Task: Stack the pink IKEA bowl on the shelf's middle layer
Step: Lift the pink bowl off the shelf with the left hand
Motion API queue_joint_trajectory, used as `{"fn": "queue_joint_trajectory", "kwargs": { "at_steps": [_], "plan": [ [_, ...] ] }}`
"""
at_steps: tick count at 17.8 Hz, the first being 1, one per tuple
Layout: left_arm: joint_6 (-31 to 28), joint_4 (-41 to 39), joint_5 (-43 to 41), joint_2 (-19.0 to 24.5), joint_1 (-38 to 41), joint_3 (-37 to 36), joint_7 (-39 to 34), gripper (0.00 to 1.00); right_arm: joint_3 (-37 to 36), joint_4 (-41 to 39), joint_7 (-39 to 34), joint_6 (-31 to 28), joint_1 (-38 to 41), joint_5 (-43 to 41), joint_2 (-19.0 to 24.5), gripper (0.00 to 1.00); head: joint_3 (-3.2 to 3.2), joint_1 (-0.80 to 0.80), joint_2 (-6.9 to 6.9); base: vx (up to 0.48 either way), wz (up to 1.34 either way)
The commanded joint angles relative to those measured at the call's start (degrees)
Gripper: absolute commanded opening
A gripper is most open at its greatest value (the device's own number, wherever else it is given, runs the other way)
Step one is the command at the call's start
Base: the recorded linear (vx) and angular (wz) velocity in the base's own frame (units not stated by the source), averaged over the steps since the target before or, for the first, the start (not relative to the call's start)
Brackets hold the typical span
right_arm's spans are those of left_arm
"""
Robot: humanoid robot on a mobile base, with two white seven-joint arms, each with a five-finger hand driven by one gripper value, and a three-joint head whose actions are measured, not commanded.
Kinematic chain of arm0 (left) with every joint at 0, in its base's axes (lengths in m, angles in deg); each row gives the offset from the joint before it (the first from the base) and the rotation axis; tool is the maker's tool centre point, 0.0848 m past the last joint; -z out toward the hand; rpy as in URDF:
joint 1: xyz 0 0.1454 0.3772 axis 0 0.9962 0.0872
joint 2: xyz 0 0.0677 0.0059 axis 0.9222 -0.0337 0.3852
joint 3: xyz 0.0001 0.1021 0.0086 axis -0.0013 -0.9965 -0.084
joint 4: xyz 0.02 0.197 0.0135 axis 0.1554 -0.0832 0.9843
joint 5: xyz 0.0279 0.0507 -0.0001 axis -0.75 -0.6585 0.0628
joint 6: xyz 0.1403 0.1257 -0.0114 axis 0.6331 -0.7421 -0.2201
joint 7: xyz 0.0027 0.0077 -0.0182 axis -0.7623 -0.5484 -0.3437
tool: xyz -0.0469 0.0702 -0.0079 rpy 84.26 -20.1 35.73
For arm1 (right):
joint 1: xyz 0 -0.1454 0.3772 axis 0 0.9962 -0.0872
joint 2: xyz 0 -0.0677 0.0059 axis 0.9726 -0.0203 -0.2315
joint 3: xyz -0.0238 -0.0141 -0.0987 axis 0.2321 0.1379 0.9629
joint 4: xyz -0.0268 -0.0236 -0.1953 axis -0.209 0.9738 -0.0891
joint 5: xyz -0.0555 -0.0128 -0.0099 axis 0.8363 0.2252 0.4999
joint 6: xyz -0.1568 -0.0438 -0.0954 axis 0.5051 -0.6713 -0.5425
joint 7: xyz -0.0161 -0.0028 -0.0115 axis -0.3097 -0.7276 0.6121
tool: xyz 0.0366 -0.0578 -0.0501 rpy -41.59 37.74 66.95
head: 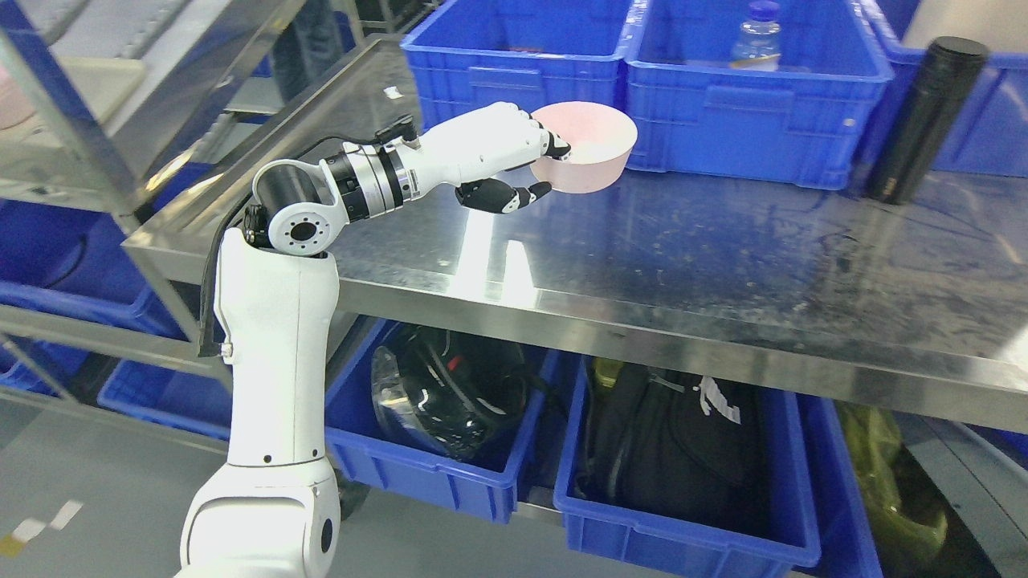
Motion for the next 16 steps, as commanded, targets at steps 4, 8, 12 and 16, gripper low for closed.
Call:
{"fn": "queue_joint_trajectory", "kwargs": {
  "at_steps": [4,8,12,16],
  "plan": [
    [0.04,-7.34,2.10,0.92,4.67,2.46,-0.30,0.01,0.00,-1.00,-0.01,0.04,0.27,0.00,-1.00,1.00,0.00,0.00,0.00,-0.021,0.90],
    [0.04,-8.48,2.10,0.92,5.55,4.57,-0.30,0.02,0.00,-1.00,-0.01,0.04,0.27,0.00,-1.00,1.00,0.00,0.00,0.01,-0.029,1.42],
    [0.04,-9.97,2.10,0.92,5.99,4.75,-0.30,0.02,0.00,-1.00,-0.01,0.04,0.18,0.00,-1.00,1.00,0.00,0.00,0.02,-0.028,1.36],
    [0.04,-12.08,2.10,0.92,8.01,4.66,-0.57,0.02,0.00,-1.00,-0.01,0.04,0.18,0.00,-1.00,1.00,0.00,0.00,0.02,-0.011,1.17]
  ]
}}
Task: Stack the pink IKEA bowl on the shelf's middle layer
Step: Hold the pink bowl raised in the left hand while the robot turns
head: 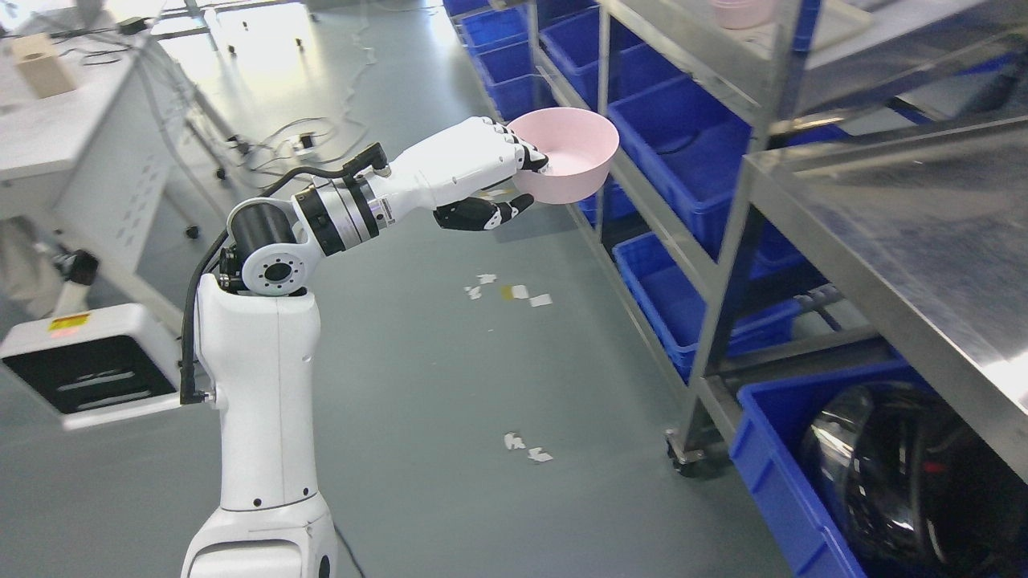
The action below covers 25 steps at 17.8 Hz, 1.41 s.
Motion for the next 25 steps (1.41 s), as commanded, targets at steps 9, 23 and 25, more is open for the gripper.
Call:
{"fn": "queue_joint_trajectory", "kwargs": {
  "at_steps": [9,23,25],
  "plan": [
    [0.02,-5.08,0.09,0.98,3.98,1.32,-0.29,0.03,0.00,-1.00,-0.01,0.04,0.27,0.00,-1.00,1.00,0.00,0.00,0.01,0.020,0.54],
    [0.02,-5.08,0.09,0.98,4.07,1.84,-0.38,0.03,0.00,-1.00,-0.01,0.04,0.27,0.00,-1.00,1.00,0.00,0.00,0.01,0.129,0.15],
    [0.02,-5.08,0.09,0.98,4.07,1.84,-0.38,0.03,0.00,-1.00,-0.01,0.04,0.27,0.00,-1.00,1.00,0.00,0.00,0.01,0.210,-0.01]
  ]
}}
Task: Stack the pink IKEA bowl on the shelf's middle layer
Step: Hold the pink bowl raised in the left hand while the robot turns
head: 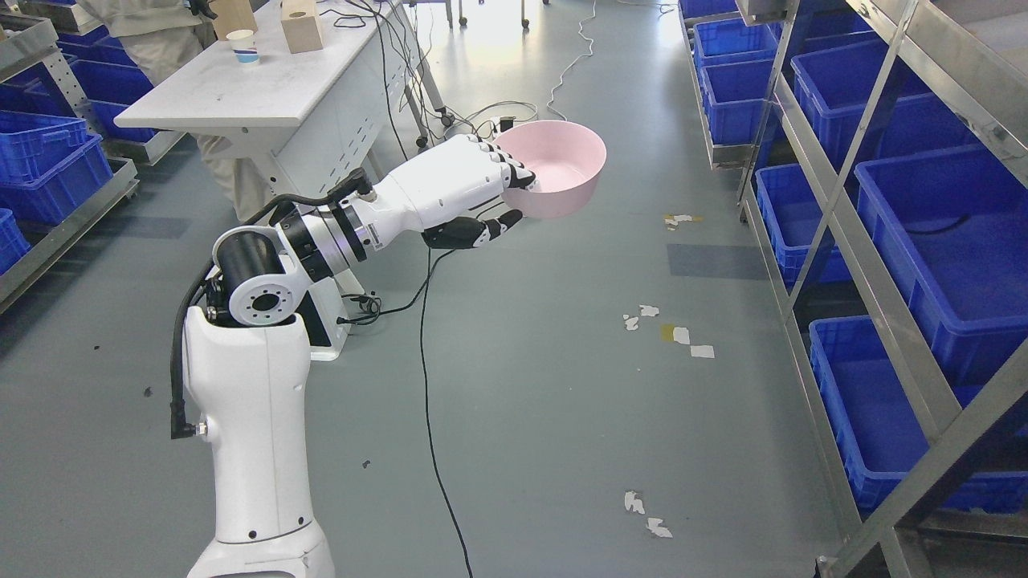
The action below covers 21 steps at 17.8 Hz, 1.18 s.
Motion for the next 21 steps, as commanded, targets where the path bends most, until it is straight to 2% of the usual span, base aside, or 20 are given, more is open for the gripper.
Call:
{"fn": "queue_joint_trajectory", "kwargs": {
  "at_steps": [1,21],
  "plan": [
    [0.02,-0.41,0.00,1.00,-0.05,0.41,-0.02,0.03,0.00,-1.00,0.02,0.04,0.18,0.00,-1.00,1.00,0.00,0.00,0.00,0.221,-0.04],
    [0.02,-0.41,0.00,1.00,-0.40,0.68,-1.16,0.03,0.00,-1.00,0.02,0.04,0.18,0.00,-1.00,1.00,0.00,0.00,0.00,0.285,-0.03]
  ]
}}
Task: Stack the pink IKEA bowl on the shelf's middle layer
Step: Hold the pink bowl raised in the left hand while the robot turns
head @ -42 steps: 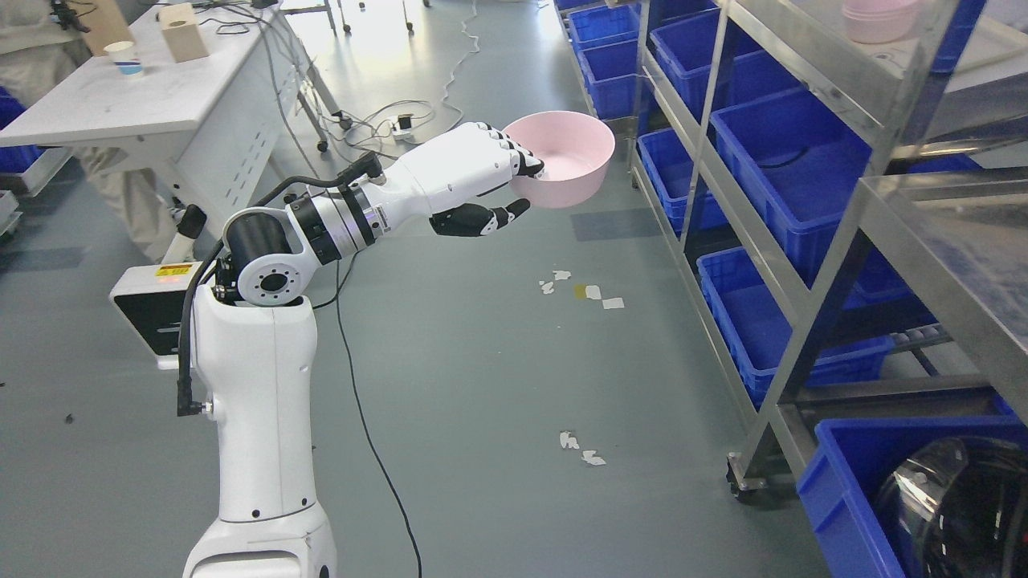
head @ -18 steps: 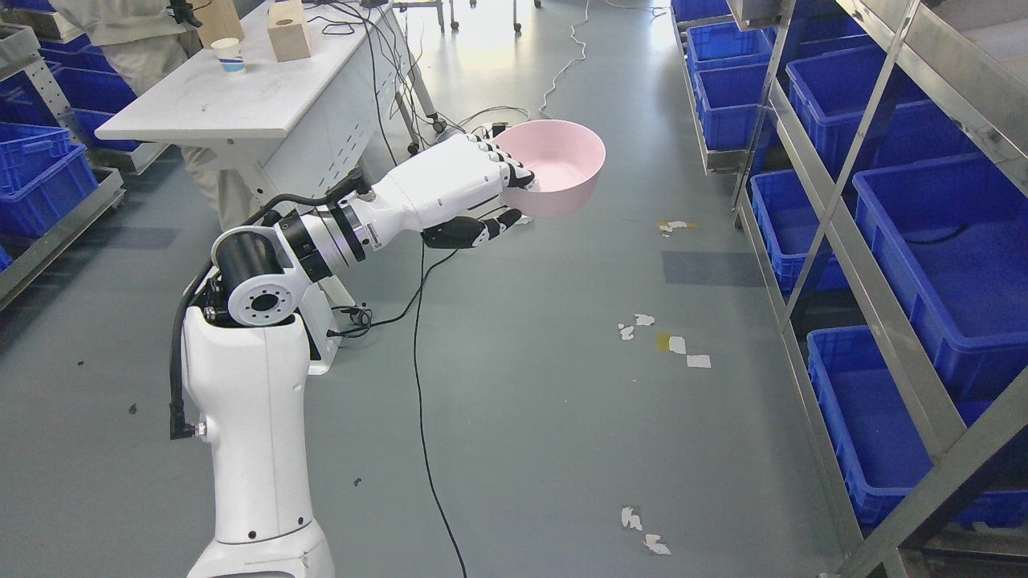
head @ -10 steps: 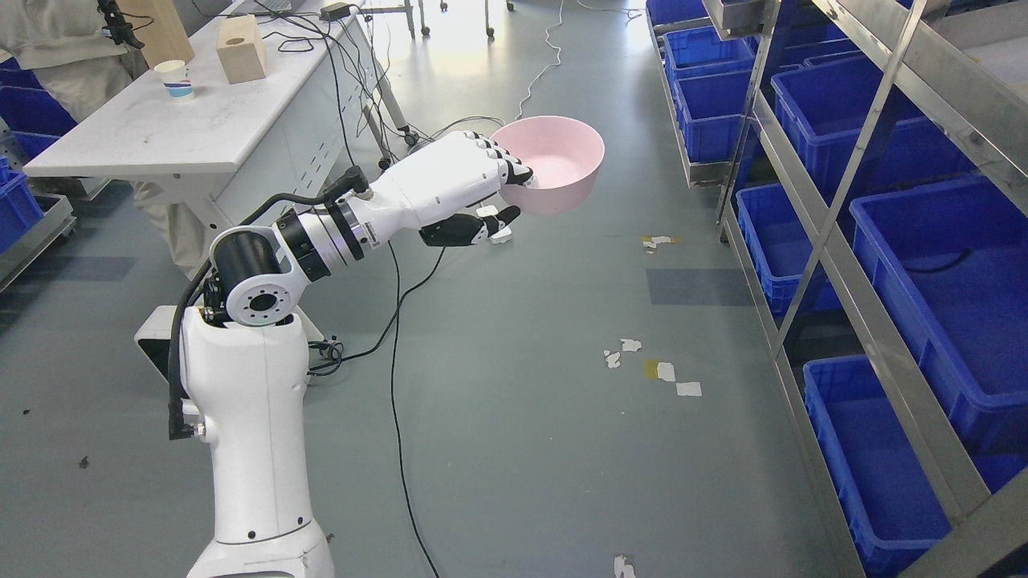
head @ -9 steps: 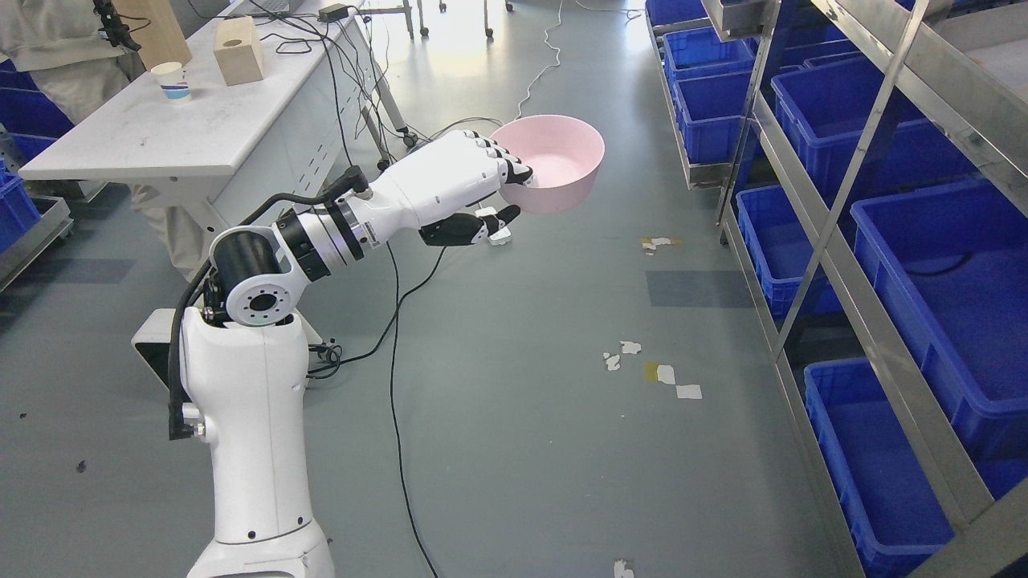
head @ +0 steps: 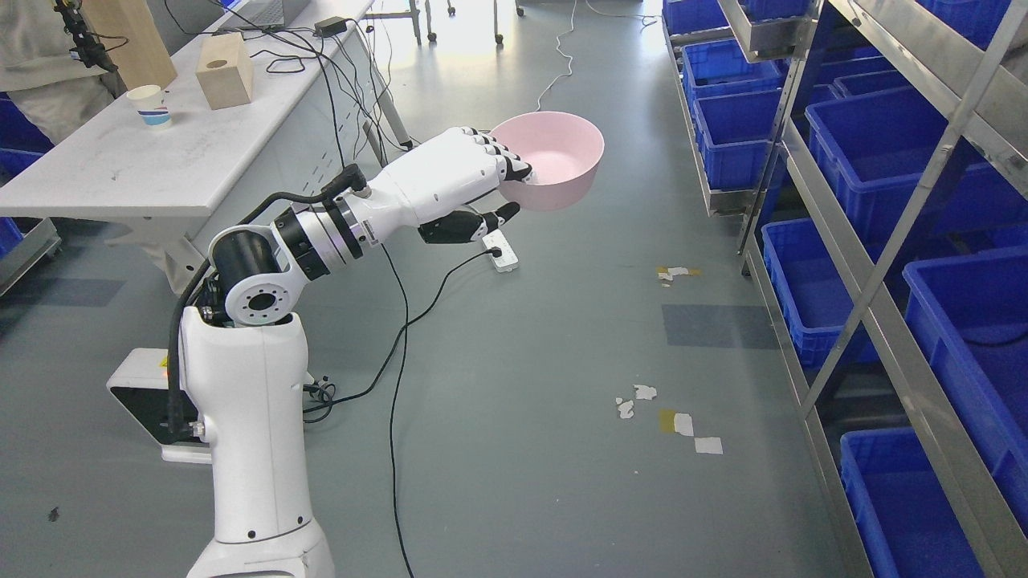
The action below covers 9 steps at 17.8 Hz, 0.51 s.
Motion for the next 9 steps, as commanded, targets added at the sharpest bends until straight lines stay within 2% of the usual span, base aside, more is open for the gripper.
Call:
{"fn": "queue_joint_trajectory", "kwargs": {
  "at_steps": [1,9],
  "plan": [
    [0.02,-0.05,-0.08,1.00,-0.20,0.25,0.00,0.03,0.00,-1.00,0.00,0.04,0.18,0.00,-1.00,1.00,0.00,0.00,0.00,0.314,0.10],
    [0.02,-0.05,-0.08,1.00,0.06,0.08,-0.62,0.03,0.00,-1.00,0.00,0.04,0.18,0.00,-1.00,1.00,0.00,0.00,0.00,0.286,0.17]
  ]
}}
